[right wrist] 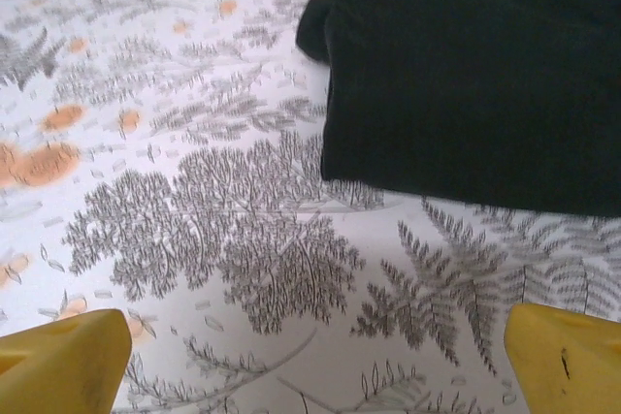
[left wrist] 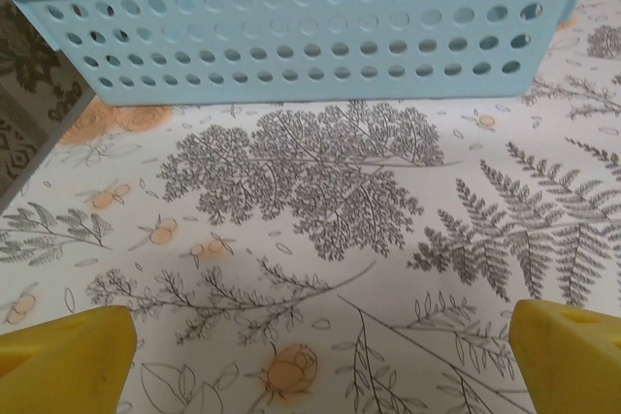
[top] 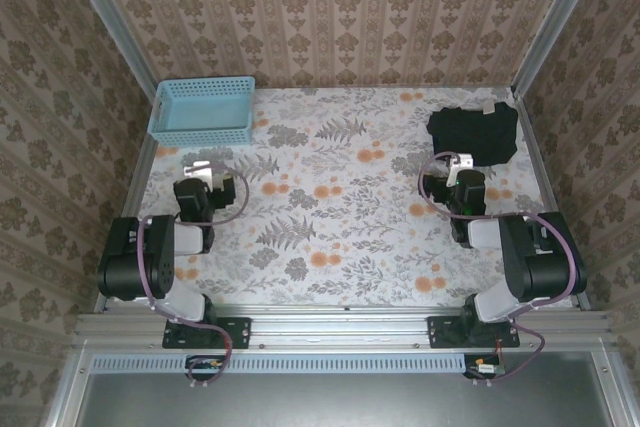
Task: Fold the inside-out t-shirt
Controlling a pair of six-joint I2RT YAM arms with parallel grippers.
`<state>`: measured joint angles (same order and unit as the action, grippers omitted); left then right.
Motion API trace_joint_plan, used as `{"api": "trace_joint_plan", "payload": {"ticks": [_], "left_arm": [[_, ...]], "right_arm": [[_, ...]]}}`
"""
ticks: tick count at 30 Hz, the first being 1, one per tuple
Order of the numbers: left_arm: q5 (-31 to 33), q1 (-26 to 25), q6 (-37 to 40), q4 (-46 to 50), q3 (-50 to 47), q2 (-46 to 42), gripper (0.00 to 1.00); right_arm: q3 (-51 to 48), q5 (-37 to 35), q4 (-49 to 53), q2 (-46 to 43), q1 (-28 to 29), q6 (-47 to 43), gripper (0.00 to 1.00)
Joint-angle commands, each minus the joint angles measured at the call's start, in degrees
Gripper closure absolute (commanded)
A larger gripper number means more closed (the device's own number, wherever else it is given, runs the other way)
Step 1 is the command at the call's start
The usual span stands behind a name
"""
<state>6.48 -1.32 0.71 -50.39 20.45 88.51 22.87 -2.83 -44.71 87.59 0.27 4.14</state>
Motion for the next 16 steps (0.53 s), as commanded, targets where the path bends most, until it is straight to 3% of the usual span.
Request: {"api": "trace_joint_plan", "payload": {"ticks": [1,7,10,16], "left_arm": [[0.3,-0.3,0.98,-0.74,1.79,-0.2,0.0],[0.52,-0.34,0.98,-0.81,1.79,-0.22,0.0],[5.27,-1.12,0.12,-2.17,1.16,-0.25,0.0],[5.32,-1.13,0.17,-1.99,1.2,-0.24,0.0]], "right_arm": [[0.06,-1.85,-4.93,0.02,0.4,-1.4,0.0],[0.07,-3.56,-5.18,0.13,1.44,-2.16,0.0],[0.29,-3.53,-4.9,0.28,1.48,-2.25,0.0],[0.18,-3.04,-4.74,0.08,1.11,-1.96,0.0]]}}
